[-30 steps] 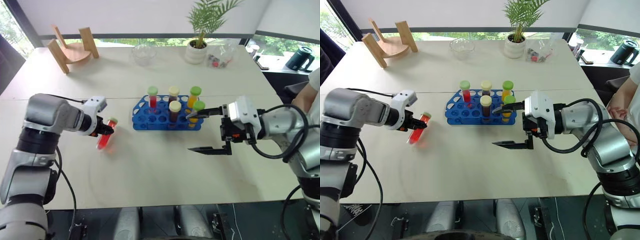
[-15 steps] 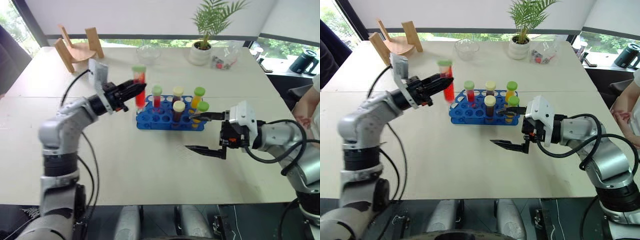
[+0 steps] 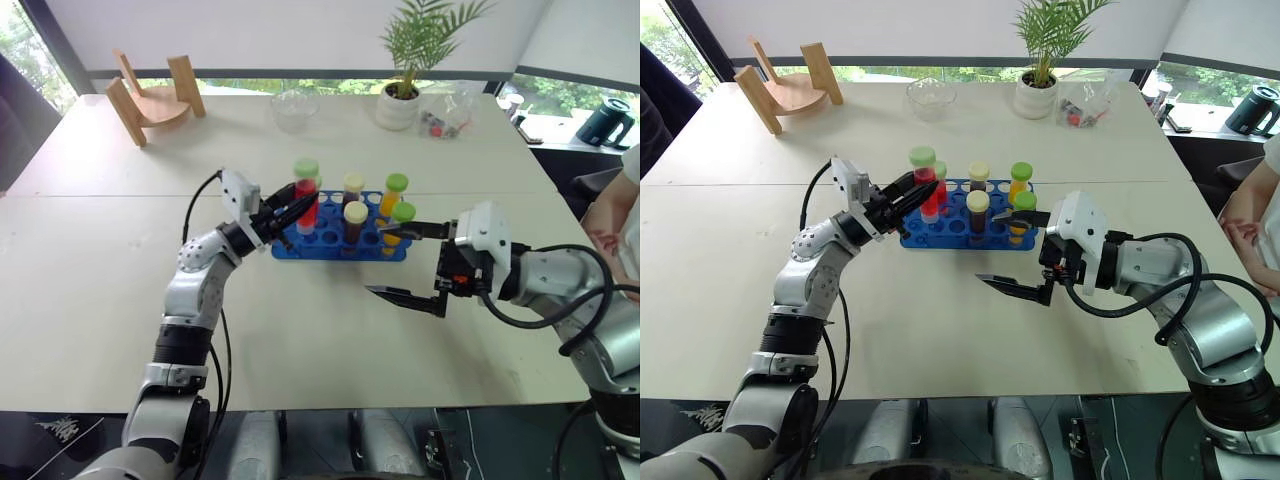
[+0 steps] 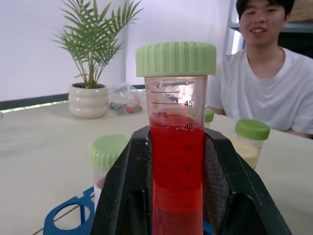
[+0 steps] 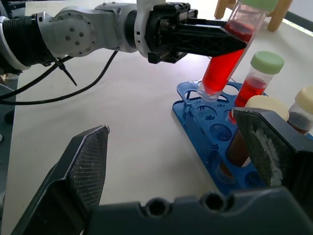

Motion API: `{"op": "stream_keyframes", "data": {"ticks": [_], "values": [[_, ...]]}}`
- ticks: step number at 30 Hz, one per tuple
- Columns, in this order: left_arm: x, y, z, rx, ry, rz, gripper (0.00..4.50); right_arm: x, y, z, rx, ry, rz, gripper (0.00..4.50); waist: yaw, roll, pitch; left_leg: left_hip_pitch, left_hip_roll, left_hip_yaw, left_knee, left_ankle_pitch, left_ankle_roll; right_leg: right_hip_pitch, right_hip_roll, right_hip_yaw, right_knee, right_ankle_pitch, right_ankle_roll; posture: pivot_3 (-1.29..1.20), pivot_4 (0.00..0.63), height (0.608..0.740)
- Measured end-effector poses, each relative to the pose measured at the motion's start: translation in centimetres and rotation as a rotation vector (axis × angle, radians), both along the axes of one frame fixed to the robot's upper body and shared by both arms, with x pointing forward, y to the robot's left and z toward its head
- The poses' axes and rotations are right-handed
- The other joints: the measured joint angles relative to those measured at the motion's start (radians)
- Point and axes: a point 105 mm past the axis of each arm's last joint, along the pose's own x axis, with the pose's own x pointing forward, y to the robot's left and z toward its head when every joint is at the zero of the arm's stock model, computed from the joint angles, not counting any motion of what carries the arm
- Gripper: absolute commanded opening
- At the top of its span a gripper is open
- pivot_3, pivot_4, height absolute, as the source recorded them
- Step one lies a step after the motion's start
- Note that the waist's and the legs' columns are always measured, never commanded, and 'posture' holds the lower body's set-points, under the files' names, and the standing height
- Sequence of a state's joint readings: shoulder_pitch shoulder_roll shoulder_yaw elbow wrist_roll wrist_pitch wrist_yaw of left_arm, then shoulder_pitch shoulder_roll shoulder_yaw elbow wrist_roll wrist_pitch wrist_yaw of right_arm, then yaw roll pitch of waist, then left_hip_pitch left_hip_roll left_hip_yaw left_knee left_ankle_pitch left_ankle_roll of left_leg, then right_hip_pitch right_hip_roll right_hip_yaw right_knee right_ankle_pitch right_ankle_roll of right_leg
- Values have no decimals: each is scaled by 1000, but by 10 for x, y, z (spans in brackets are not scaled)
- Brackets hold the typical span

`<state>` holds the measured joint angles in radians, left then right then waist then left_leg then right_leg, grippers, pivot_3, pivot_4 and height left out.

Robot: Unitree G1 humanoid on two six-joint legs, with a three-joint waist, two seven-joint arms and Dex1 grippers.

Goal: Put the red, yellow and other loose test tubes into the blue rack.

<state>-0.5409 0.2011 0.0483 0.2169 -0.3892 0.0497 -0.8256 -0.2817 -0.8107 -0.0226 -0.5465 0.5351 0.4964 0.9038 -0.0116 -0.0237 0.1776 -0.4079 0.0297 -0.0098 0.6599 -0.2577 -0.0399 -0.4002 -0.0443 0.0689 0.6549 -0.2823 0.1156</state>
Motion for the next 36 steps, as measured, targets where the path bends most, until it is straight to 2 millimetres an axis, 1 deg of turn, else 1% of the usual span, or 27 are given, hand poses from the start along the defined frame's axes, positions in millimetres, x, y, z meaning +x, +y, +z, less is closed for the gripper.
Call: {"op": "stream_keyframes", "data": {"ticks": [5, 11, 22, 36], "values": [[2, -7, -12, 15, 17, -4, 795, 0, 0, 0, 8, -4, -8, 4500, 0, 0, 0, 0, 0, 0, 0, 0, 0, 0, 0, 0, 0, 0, 0, 0, 150, 740], [-2, -11, -20, 25, 25, -18, 795, -2, 2, 2, 9, -13, -6, 4500, -1, 0, 0, 0, 0, 0, 0, 0, 1, 0, 0, 0, 0, 0, 0, 0, 150, 740], [0, -9, -25, 56, -49, 12, 795, -4, 5, 2, 16, -6, -3, 4500, 0, 0, 0, 1, 0, 0, 1, 0, 1, 2, 0, 0, 0, 0, 0, 0, 150, 740], [-1, -8, -28, 71, -85, 23, 795, -4, 5, 3, 18, -7, -9, 4500, -2, 0, 0, 2, 0, 0, 1, -1, 1, 3, 1, 0, 0, 0, 0, 0, 150, 740]]}}
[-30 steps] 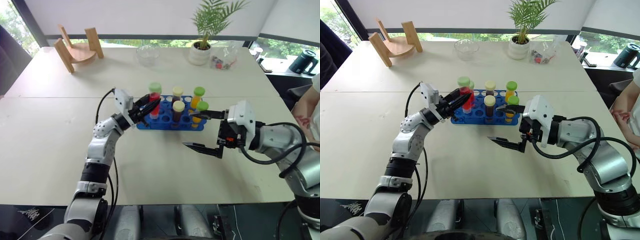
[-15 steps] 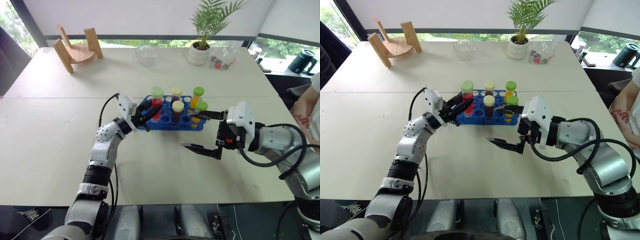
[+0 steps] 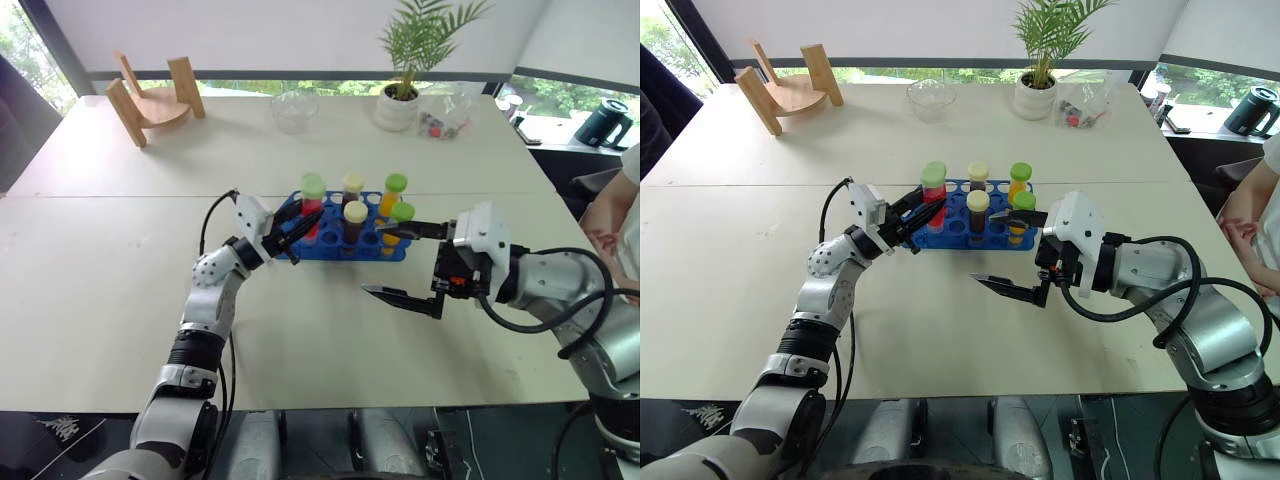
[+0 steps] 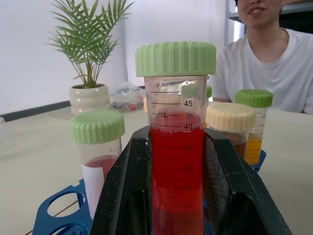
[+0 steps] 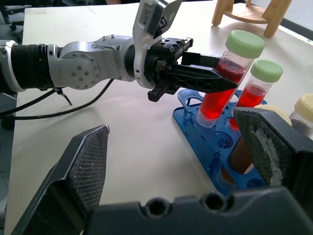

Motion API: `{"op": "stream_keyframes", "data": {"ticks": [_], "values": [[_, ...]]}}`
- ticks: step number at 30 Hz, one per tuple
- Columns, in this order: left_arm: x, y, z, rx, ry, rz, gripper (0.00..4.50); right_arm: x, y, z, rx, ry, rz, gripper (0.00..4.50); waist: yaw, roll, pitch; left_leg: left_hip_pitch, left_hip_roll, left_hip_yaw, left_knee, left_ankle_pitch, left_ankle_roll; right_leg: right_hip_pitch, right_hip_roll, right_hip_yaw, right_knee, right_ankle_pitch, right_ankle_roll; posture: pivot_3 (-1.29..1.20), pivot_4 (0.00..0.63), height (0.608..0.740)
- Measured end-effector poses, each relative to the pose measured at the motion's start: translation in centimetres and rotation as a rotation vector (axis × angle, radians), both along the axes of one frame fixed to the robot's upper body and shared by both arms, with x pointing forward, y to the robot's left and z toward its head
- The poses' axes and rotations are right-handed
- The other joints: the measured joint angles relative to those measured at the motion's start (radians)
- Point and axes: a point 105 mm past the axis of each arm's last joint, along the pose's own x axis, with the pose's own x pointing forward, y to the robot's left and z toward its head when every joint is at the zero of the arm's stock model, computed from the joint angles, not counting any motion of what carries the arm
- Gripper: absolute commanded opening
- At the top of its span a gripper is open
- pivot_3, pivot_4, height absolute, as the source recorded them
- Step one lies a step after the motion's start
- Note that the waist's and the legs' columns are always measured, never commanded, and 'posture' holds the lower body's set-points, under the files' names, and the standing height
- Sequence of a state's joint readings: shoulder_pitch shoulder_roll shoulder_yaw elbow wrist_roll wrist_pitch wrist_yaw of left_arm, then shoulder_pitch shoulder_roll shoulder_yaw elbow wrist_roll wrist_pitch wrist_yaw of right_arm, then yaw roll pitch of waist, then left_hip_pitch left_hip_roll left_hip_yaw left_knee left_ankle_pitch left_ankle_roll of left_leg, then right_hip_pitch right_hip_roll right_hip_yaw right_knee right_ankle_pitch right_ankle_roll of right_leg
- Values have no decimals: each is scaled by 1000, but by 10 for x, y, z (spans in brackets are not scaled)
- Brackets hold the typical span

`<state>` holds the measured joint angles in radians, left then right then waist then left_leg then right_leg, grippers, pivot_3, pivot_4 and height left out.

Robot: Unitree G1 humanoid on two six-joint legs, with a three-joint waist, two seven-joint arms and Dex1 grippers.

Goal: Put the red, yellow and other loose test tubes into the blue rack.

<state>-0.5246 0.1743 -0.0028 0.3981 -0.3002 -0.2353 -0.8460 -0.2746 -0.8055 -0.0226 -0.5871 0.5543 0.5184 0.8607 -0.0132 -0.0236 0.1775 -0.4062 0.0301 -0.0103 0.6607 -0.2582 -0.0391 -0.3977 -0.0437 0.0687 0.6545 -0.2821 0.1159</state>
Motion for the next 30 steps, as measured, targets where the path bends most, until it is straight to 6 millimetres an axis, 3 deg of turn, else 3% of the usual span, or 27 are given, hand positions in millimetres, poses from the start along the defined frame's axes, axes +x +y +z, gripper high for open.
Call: {"op": "stream_keyframes", "data": {"ticks": [19, 22, 30], "values": [[4, -6, -4, -14, -3, 1, 795, 1, 0, 0, -1, 9, -11, 4500, 2, 0, -1, 1, 0, 0, 0, 0, 0, 2, 0, 0, -2, 0, 0, 0, 150, 740], [7, -4, -23, 5, 66, 17, 795, 1, 0, 0, 0, 12, -10, 4500, 1, 0, 0, 0, 0, 0, 0, 0, 0, 1, 0, 0, -3, 0, 0, 0, 150, 740], [8, -7, -24, 6, 58, 11, 795, -1, 1, 0, -1, 18, -13, 4500, 4, 0, 0, -1, 0, 0, 0, 0, 0, 1, 0, -1, -4, 0, 0, 0, 150, 740]]}}
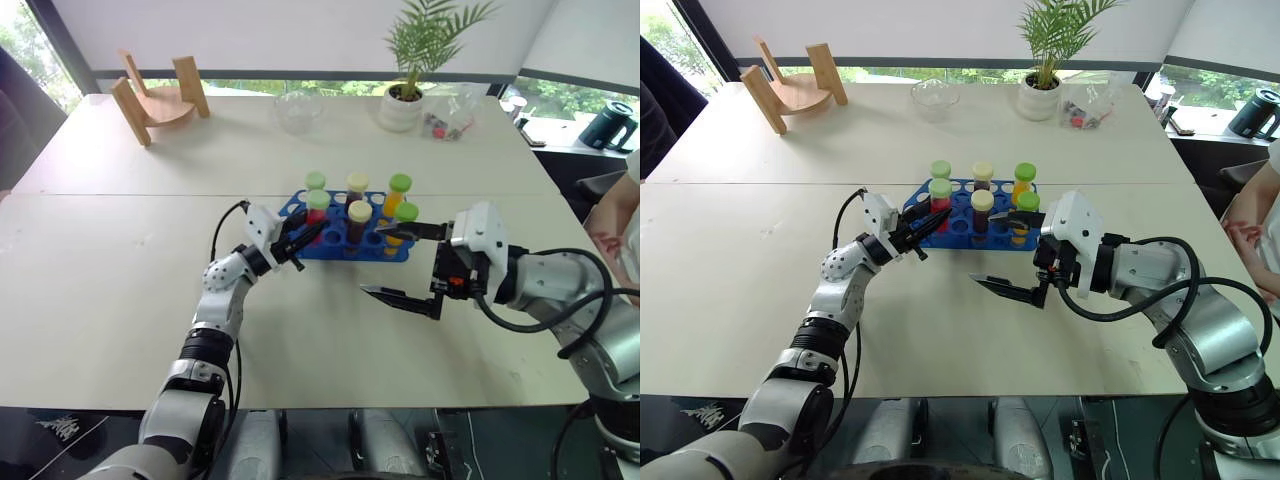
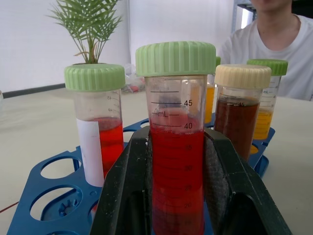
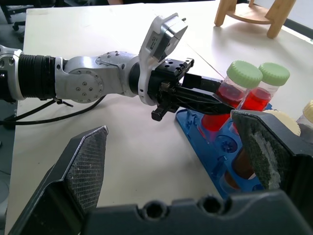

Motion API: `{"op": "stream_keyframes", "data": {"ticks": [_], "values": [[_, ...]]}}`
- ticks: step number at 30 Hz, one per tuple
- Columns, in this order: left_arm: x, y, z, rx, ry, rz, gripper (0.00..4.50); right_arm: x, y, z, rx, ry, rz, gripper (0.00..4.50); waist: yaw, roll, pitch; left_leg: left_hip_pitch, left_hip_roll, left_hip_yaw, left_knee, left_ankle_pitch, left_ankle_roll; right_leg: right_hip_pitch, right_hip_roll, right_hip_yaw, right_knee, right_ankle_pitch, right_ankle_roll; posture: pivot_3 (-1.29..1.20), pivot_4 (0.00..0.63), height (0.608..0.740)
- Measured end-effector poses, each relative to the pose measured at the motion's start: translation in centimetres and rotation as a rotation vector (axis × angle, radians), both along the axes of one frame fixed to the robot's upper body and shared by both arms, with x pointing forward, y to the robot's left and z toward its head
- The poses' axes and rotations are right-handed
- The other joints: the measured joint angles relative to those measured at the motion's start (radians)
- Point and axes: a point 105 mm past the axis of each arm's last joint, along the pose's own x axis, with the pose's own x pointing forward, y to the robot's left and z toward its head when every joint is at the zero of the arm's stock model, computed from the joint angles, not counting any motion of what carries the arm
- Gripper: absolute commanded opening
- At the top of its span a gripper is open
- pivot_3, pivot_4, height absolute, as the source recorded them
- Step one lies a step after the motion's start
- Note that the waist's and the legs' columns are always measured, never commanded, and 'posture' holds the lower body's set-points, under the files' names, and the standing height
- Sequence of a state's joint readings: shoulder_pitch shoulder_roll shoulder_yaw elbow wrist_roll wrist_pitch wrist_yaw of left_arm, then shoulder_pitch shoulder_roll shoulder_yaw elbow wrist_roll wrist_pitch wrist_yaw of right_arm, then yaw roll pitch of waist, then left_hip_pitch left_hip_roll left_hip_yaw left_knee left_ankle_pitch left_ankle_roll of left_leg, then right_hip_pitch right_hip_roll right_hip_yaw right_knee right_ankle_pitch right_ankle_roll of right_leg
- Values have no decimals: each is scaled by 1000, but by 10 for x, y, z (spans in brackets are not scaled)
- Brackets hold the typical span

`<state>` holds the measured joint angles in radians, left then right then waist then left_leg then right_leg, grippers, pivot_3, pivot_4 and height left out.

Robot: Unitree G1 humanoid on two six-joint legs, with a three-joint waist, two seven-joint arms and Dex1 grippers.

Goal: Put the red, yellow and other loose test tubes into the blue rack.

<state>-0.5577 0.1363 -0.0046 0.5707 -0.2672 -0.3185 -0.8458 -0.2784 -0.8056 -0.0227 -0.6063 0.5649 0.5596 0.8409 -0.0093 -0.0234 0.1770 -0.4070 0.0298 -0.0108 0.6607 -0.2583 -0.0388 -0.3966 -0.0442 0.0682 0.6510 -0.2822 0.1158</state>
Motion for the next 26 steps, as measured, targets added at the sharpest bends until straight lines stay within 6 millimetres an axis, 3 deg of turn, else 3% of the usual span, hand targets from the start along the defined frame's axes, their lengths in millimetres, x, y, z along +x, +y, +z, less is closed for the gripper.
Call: {"op": "stream_keyframes", "data": {"ticks": [1, 3, 6, 7, 11, 15, 19, 26], "values": [[0, 0, 0, 5, 2, -2, 1821, 0, 0, 0, 0, 1, -1, 4500, 0, 0, 0, 0, 0, 0, 0, 0, 0, 0, 0, 0, 0, 0, 0, 0, 150, 740], [0, 2, -4, 39, 15, -12, 2606, 0, 0, 0, 0, 1, -1, 4500, -2, 0, 0, 0, 0, 0, 0, 0, 0, 0, 0, 0, 0, 0, 0, 0, 150, 740], [-3, 5, -14, 73, 56, -31, 4213, 0, 0, 0, 1, 2, 0, 4500, -2, 0, 0, 0, 0, 0, 0, 0, 0, 0, 0, 0, 0, 0, 0, 0, 150, 740], [-4, 8, -18, 82, 67, -31, 4430, 0, 0, 0, 2, 3, 0, 4500, -2, 0, 0, 0, 0, 0, 0, 0, 0, 0, 0, 0, 0, 0, 0, 0, 150, 740], [-13, 28, -18, 158, 68, -21, 4430, -1, -2, -2, 6, 12, -8, 4500, -8, 0, 0, 0, 1, 0, -3, 0, 1, -1, 1, 0, 0, 0, 0, 0, 150, 740], [-35, 68, -14, 289, 134, -25, 4430, 1, -13, -4, 22, 38, -67, 4500, -8, 1, 0, 1, 2, 1, -8, 0, 1, -3, 0, 0, 0, 0, 0, 0, 150, 740], [-63, 95, -4, 355, 205, -31, 4430, 5, -25, -9, 37, 61, -139, 4500, -4, 1, 0, 1, 2, 1, -10, 0, 1, -3, -1, 0, -2, 0, -1, 0, 150, 740], [-101, 110, 29, 362, 267, -28, 4430, 11, -45, -15, 35, 102, -214, 4500, -4, 1, 1, 1, 2, 2, -10, 0, 0, -3, -2, 0, -3, -2, -4, 0, 150, 740]]}}
